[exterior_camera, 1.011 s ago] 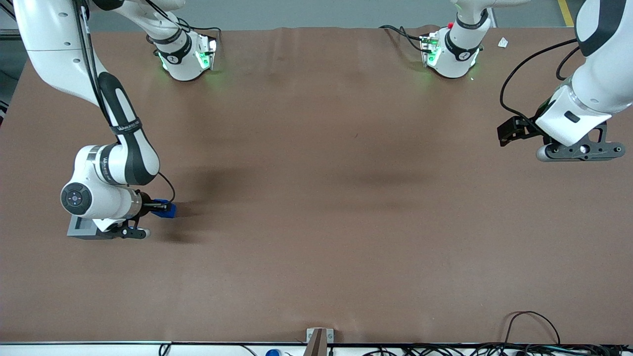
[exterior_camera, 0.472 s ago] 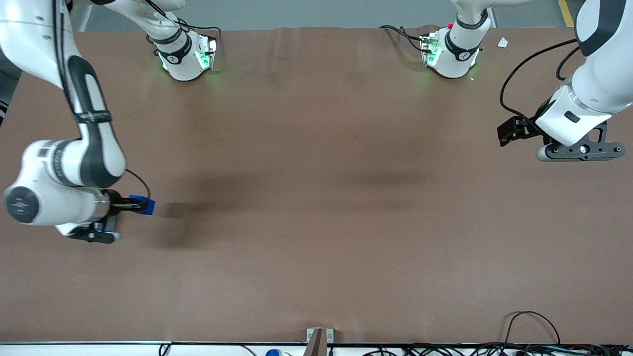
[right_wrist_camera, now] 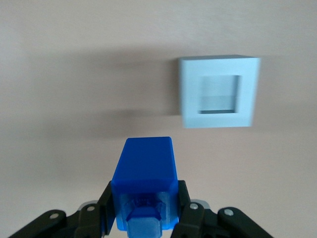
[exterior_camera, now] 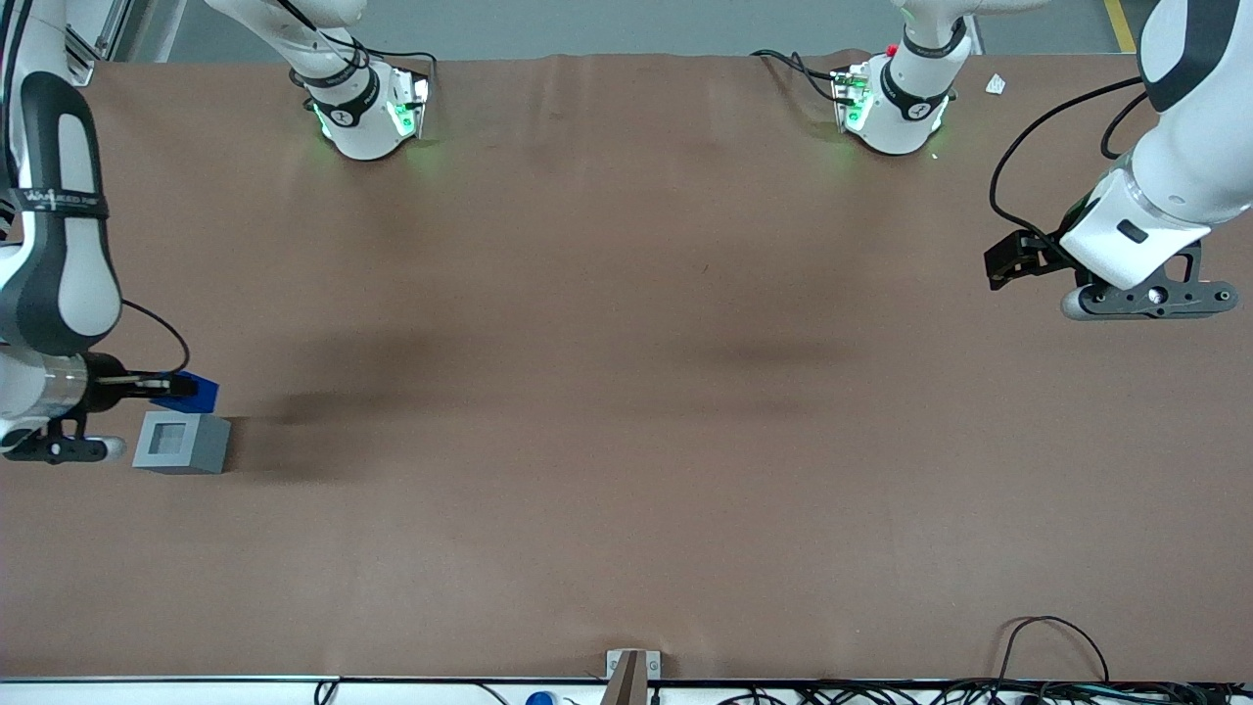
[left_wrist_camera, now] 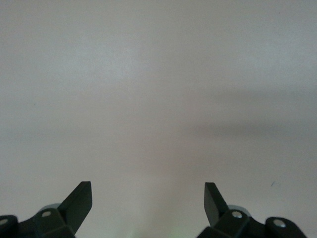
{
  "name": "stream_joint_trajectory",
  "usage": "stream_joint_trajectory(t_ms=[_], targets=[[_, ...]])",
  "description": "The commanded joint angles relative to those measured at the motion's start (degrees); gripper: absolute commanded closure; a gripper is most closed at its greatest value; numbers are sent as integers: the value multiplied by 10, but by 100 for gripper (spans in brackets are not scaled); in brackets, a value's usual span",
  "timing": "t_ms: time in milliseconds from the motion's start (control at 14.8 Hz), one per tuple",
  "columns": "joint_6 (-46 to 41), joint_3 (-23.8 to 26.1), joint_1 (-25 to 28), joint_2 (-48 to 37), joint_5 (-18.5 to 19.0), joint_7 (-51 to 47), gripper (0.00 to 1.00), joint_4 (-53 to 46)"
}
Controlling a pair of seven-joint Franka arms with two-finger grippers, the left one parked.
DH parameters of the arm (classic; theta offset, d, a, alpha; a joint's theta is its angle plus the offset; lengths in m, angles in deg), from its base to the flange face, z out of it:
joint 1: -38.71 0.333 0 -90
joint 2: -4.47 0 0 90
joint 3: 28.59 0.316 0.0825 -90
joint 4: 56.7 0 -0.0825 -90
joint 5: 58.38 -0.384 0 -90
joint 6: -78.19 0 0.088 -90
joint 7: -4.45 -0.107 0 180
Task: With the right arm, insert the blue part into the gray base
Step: 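Lift the blue block and carry it above the gray base, then lower the blue block into the gray base's square opening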
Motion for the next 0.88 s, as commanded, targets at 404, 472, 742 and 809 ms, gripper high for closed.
stream_joint_trajectory(t_ms=[404, 472, 742, 809], targets=[[7, 8, -48, 84, 25, 97, 100, -88], [6, 8, -56, 100, 25, 94, 100, -106], [7, 8, -64, 111, 23, 42, 100, -116], [5, 9, -61, 111, 23, 24, 100, -116]])
